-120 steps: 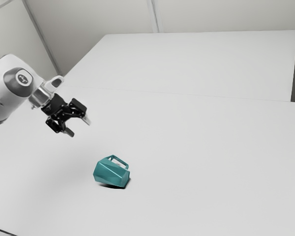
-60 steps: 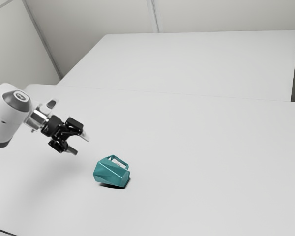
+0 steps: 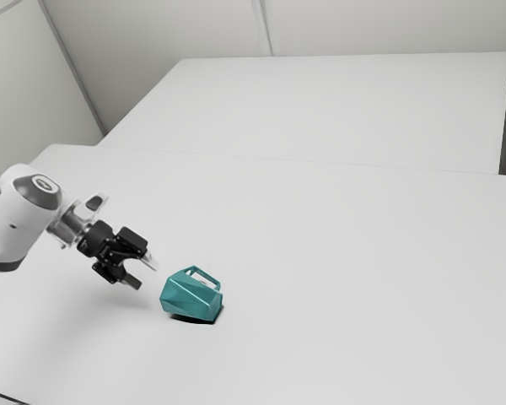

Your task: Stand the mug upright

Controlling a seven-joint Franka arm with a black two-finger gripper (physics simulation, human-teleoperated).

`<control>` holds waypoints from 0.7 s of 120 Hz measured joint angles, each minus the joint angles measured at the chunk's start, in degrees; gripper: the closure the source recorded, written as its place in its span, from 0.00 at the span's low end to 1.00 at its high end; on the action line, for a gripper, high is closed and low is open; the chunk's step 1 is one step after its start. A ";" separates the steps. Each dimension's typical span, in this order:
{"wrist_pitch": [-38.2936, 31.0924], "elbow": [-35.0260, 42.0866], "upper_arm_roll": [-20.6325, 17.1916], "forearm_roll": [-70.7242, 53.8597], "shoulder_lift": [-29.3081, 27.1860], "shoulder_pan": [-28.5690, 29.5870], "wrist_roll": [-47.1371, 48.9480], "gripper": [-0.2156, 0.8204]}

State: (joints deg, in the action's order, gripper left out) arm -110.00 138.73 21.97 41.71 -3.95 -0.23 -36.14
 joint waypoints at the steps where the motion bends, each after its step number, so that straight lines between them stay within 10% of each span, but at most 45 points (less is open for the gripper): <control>1: -0.02 0.02 0.00 0.13 0.01 -0.03 -0.13 0.24; 84: -3.83 0.07 -0.10 9.78 5.72 -9.37 -6.81 0.26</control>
State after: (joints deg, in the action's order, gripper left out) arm -113.83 138.80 21.88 51.49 1.77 -9.60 -42.95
